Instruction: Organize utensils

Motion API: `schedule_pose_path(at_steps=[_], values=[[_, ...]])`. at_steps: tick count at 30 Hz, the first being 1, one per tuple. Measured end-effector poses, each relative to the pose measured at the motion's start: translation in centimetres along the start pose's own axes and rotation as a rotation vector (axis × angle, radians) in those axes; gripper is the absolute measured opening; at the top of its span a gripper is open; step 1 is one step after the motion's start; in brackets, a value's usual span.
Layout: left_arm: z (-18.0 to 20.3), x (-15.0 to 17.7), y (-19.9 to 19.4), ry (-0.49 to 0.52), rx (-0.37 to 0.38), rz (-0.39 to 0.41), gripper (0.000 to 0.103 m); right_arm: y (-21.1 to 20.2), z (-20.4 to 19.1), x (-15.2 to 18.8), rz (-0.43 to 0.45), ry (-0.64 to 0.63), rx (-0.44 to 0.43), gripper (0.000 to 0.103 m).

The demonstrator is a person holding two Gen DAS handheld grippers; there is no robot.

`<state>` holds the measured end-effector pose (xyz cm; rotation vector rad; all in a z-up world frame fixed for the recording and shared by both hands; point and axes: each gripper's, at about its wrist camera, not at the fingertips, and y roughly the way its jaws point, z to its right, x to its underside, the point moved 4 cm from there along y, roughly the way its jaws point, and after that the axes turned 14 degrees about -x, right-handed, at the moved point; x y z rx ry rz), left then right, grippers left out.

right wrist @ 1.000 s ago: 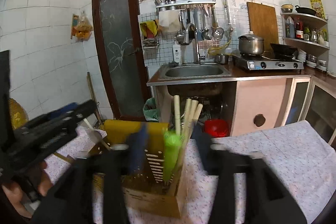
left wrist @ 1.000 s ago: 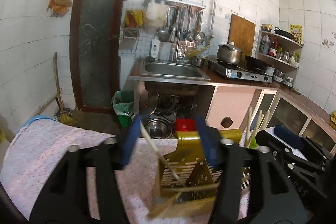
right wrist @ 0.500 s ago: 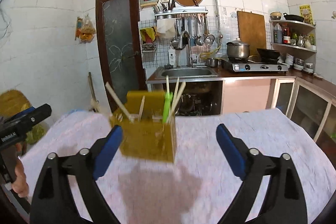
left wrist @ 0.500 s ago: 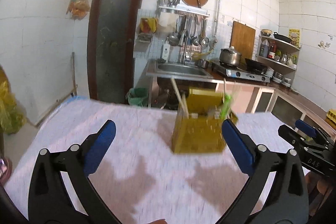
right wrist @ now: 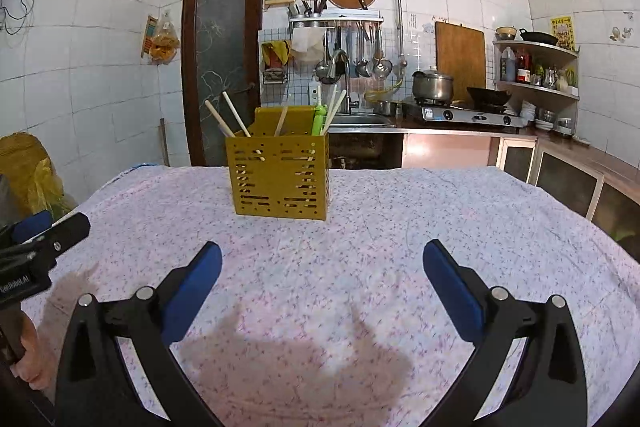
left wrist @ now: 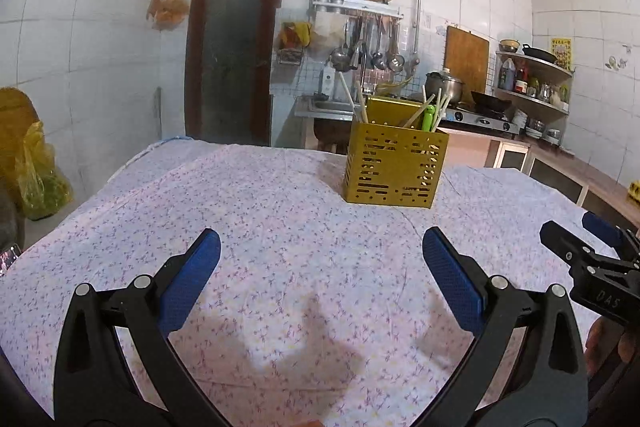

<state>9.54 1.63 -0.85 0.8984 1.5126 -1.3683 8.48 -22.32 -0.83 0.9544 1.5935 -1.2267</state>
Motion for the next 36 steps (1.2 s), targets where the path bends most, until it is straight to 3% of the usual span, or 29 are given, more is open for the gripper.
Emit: schedule_pose_path(at_steps=[6,17,36], values=[[0.3,1.4,-0.6,0.015,-0.021,0.042,0.098,-0.7,-0.8,0.9,0.037,-0.048,0.016,0.098],[0.2,1.0,-1.9,0.019,-0.053,0.109,0.098,-1.3,-1.3,1.0,0.067,-0.063,0.016,0.098],[-0.4,0.7,-2.0,0.025,-0.085,0.128,0.098,-2.0,-1.2,1.2,0.095,-0.052,0.045,0.098]])
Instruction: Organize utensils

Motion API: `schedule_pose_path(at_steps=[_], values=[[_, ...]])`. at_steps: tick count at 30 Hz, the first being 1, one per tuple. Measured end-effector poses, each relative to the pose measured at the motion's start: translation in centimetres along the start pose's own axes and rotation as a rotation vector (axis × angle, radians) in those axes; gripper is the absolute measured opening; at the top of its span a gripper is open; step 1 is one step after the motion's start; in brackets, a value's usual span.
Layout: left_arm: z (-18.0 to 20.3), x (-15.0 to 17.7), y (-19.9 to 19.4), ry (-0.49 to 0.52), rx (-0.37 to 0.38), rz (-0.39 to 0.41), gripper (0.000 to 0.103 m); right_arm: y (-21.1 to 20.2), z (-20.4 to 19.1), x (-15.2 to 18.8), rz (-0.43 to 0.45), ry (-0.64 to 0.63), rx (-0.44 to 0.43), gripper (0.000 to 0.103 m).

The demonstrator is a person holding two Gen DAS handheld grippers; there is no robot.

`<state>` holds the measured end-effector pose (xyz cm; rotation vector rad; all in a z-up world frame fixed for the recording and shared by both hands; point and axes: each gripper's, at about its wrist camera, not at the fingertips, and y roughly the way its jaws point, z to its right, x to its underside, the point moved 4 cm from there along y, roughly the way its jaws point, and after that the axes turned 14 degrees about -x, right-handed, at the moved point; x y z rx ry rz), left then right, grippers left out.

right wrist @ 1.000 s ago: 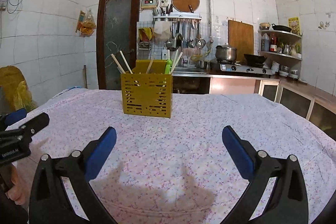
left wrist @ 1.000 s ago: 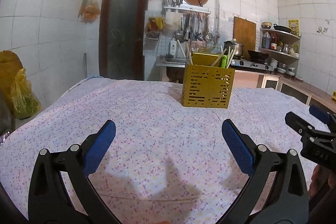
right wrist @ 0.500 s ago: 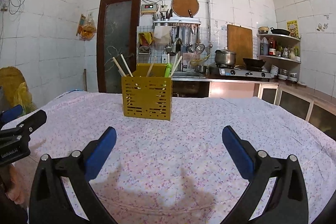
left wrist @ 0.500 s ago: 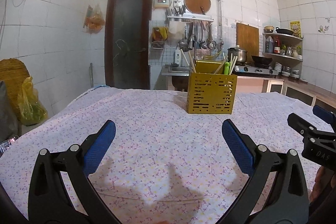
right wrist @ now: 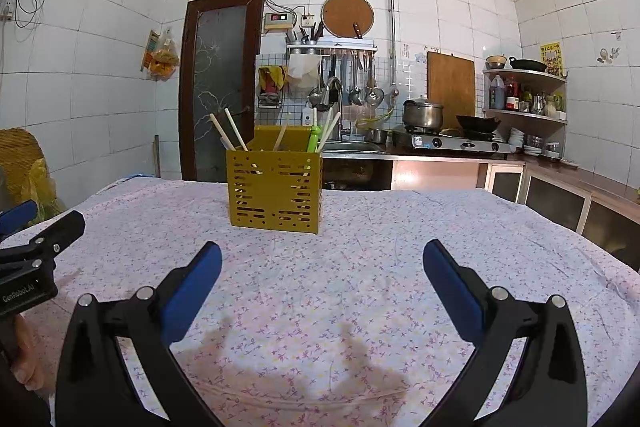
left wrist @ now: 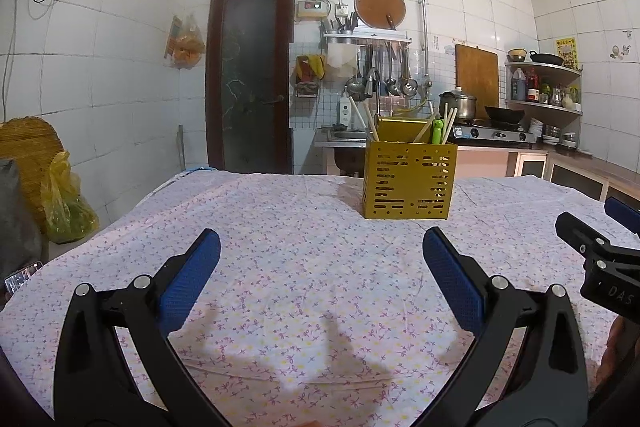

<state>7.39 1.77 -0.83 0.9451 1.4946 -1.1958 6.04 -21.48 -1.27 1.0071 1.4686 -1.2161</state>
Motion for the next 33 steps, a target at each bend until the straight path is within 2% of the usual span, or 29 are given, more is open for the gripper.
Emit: schedule_pose_path(at_steps=[33], values=[[-0.4,-0.4,-0.55,-0.004,-0.01,0.018,0.098,-0.27,0.08,-0.15,0.006,-0.003,0.009,0.098]])
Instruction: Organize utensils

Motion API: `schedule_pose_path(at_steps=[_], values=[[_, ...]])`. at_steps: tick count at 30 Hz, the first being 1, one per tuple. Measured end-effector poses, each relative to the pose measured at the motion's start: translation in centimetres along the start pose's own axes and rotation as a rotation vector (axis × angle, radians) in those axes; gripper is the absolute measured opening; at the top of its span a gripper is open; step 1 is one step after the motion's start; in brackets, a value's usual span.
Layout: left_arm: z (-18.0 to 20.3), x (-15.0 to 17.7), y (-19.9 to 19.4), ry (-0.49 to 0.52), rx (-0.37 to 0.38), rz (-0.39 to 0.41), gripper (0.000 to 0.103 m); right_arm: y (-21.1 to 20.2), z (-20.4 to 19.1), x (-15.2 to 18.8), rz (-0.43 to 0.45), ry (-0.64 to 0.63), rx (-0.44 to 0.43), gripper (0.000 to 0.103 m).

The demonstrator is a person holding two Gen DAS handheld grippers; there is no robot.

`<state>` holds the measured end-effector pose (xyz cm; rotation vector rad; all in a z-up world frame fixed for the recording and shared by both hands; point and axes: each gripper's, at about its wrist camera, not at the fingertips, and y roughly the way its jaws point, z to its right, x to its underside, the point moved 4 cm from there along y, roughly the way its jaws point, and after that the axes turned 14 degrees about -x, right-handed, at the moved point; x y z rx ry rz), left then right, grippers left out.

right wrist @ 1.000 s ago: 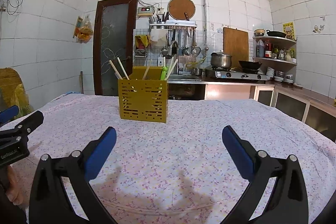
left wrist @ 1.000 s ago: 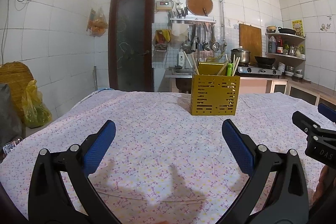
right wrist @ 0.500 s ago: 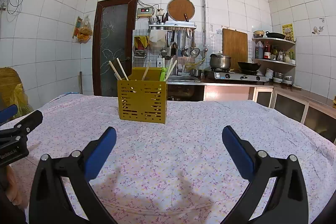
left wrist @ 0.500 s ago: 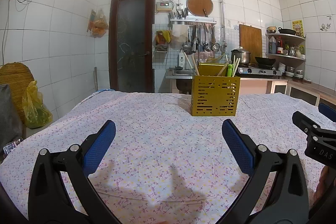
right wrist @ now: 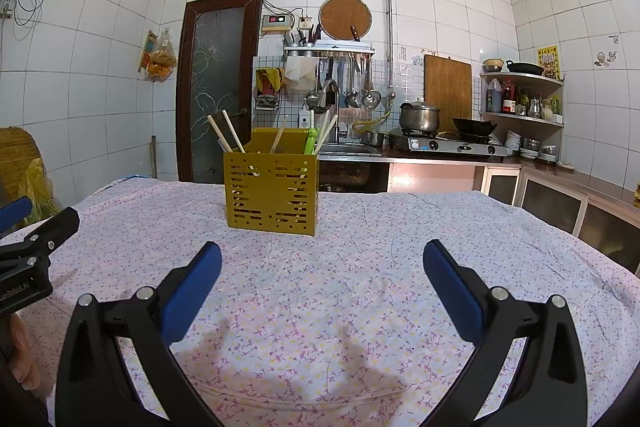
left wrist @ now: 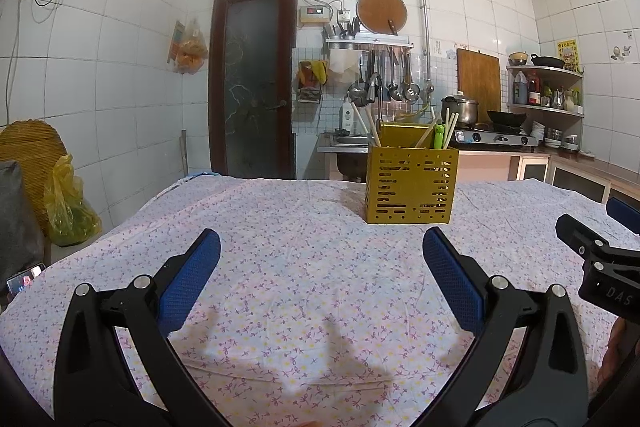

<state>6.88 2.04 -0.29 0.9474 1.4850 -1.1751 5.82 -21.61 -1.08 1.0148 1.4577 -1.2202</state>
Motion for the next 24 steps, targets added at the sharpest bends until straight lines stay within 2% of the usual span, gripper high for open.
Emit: schedule_pose_path(at_steps=[24], values=[[-0.14,-0.1,-0.07,-0.001,0.005,0.001,0.098,-0.25,0.15,-0.15,0.002,-0.004,0.001,0.098]])
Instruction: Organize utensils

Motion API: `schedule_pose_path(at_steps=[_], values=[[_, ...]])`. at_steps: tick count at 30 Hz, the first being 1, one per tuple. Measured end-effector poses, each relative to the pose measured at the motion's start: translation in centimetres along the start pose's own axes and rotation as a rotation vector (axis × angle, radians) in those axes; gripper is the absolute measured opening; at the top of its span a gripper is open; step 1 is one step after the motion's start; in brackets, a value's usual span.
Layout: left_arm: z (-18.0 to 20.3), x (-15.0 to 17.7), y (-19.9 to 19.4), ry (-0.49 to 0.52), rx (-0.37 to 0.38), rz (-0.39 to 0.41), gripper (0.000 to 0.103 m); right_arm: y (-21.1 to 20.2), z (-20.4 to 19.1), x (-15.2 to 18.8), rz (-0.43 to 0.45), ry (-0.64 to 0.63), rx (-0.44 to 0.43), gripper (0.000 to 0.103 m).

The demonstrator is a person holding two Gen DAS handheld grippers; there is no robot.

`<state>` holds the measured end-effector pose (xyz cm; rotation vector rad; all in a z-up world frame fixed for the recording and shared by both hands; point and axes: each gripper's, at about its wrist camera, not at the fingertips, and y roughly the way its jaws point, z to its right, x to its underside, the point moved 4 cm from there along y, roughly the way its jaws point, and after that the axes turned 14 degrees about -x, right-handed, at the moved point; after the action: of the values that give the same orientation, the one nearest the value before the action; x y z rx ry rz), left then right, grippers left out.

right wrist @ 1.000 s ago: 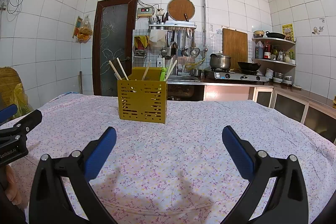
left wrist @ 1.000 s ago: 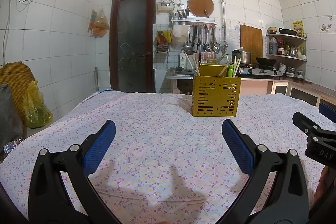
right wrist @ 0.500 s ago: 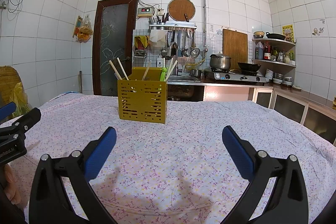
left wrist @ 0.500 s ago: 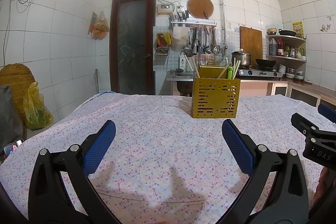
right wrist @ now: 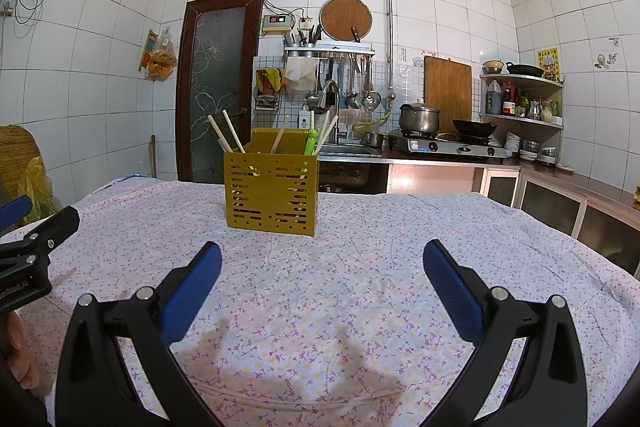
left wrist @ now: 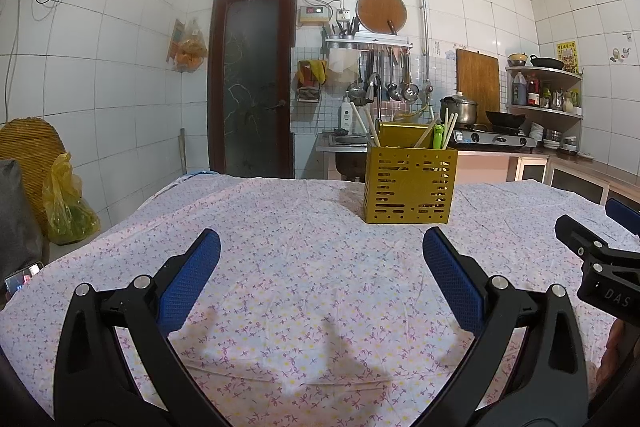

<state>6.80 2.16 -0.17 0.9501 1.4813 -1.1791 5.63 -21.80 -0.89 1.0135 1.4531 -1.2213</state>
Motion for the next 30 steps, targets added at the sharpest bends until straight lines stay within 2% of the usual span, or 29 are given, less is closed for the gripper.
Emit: schedule_pose_path(at_steps=[30], values=[[0.11,0.07,-0.08,-0.002,0.006,0.006,0.098,-0.28,0.38,-0.14,0.002,-0.004,0.002,0.098]])
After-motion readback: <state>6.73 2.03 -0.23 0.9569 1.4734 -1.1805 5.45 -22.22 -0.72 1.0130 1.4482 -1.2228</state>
